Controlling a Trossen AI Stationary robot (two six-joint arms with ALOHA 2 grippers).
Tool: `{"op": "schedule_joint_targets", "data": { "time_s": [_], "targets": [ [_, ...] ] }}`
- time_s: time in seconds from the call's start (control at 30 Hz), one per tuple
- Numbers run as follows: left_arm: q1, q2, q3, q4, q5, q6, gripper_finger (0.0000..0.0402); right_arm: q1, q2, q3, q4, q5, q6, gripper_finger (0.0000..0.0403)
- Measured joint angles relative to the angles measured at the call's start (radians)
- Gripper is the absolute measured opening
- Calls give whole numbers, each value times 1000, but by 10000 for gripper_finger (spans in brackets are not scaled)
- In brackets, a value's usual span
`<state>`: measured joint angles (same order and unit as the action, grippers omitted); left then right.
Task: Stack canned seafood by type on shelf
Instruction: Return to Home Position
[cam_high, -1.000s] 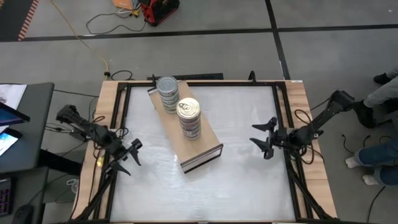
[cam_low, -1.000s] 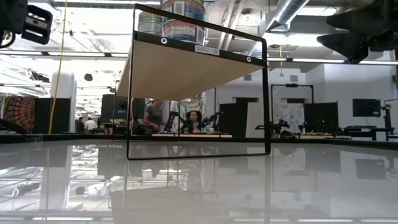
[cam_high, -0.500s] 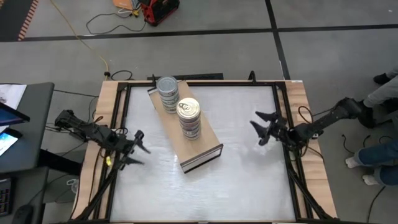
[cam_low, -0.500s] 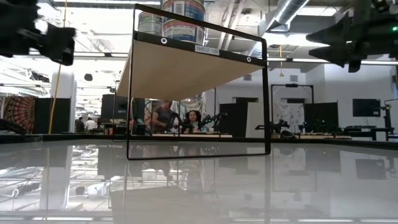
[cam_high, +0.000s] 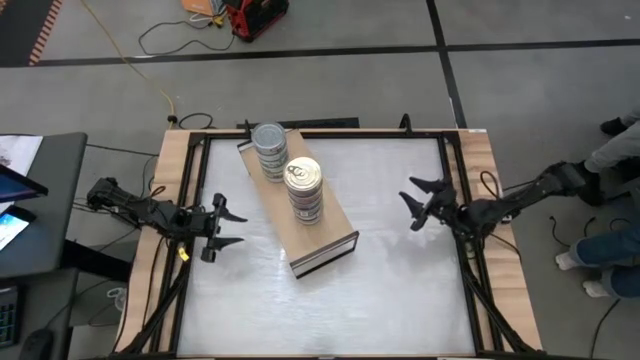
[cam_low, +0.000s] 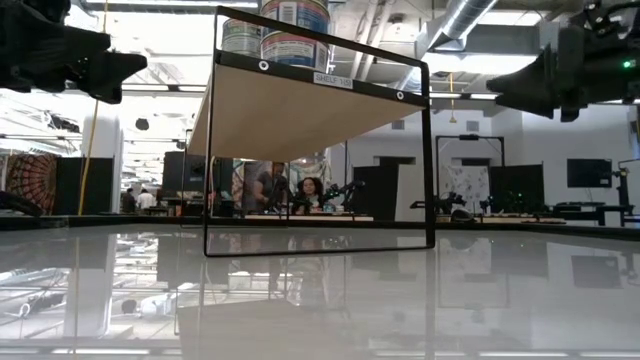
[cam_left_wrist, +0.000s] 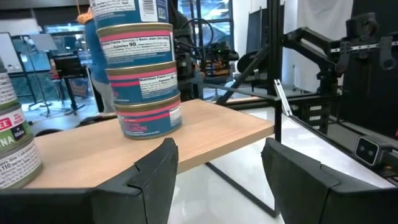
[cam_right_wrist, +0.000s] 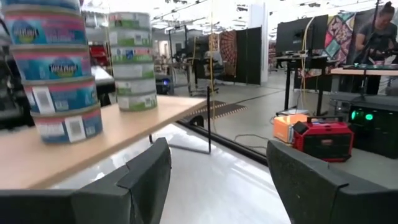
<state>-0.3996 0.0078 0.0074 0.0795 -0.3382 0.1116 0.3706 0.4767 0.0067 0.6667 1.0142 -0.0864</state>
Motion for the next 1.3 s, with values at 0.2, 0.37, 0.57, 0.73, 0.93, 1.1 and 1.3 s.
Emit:
{"op": "schedule_joint_targets", "data": {
  "time_s": [0.2, 0.37, 0.57, 0.73, 0.93, 1.1, 1.3],
  "targets": [
    [0, 0, 0, 0, 0, 3, 224, 0, 0, 0, -82, -2, 0, 286],
    [0, 0, 0, 0, 0, 5, 224, 1, 0, 0, -161, -2, 0, 286],
    [0, 0, -1, 0, 0, 5, 224, 1, 0, 0, -258, -2, 0, 286],
    [0, 0, -1, 0, 0, 5, 224, 1, 0, -1, -321, -2, 0, 286],
    [0, 0, -1, 0, 0, 5, 224, 1, 0, -1, -355, -2, 0, 286],
    [0, 0, -1, 0, 0, 5, 224, 1, 0, -1, -354, -2, 0, 286],
    [0, 0, -1, -1, 0, 5, 224, 1, 0, -1, -353, -2, 0, 286]
  ]
}}
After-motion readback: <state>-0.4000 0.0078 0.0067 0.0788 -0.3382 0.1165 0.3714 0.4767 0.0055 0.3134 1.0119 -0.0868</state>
